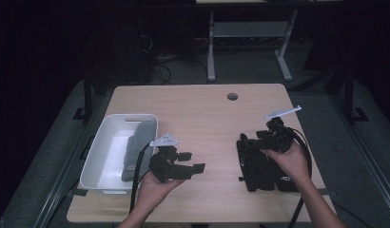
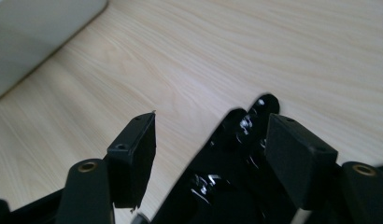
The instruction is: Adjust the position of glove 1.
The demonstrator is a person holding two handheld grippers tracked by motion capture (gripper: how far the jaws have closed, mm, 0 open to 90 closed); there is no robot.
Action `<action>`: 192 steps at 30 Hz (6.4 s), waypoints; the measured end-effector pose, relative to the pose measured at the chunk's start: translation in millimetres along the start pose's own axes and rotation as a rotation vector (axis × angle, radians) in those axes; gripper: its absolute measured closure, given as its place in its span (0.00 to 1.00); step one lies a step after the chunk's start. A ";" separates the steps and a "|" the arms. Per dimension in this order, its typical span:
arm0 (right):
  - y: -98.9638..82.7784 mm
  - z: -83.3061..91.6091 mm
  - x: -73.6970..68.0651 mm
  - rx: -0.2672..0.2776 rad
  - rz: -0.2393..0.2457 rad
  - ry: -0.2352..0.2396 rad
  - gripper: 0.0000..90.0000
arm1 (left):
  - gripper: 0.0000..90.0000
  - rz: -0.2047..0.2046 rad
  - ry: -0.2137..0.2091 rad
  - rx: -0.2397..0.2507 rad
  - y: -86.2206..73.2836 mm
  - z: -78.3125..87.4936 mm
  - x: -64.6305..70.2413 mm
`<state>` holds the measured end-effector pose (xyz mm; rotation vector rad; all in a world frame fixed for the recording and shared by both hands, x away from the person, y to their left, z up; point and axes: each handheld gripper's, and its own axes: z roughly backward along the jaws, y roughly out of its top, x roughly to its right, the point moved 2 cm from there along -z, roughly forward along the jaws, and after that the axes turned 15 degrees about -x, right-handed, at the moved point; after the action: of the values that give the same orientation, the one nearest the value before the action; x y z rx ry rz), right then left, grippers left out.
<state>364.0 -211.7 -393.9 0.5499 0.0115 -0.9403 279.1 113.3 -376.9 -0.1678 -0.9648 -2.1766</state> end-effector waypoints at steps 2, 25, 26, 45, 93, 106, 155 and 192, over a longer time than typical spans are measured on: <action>-6.4 -0.2 3.3 -0.007 -0.008 -0.007 0.37 | 0.31 -0.004 0.001 -0.002 0.2 -1.8 0.5; -84.0 -3.7 46.8 -0.063 -0.100 -0.106 0.48 | 0.30 -0.003 -0.011 -0.003 -1.3 -9.9 -0.1; -87.1 -5.0 48.8 -0.068 -0.105 -0.111 0.48 | 0.30 -0.001 -0.012 -0.005 -1.4 -10.1 0.0; -110.7 -17.7 54.6 -0.123 -0.024 -0.307 0.68 | 0.30 -0.006 -0.025 -0.022 -1.4 -18.1 3.3; -44.6 -22.0 3.9 -0.061 -0.046 -0.126 0.97 | 0.30 0.004 -0.012 -0.005 -5.5 -5.1 -1.8; -45.1 -42.4 0.2 -0.085 -0.049 -0.082 0.78 | 0.30 0.011 -0.010 -0.014 -9.0 -6.1 -4.8; -61.3 -40.7 -9.1 -0.089 0.004 -0.018 0.83 | 0.30 -0.005 -0.015 -0.128 -2.3 -59.5 -2.9; -36.6 -61.3 37.0 -0.029 -0.167 -0.073 0.46 | 0.53 0.017 -0.010 -0.284 -1.9 -132.5 -8.8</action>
<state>371.9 -229.2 -472.0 0.4926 0.0051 -1.1207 306.2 28.4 -475.4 -0.3201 -0.6522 -2.2908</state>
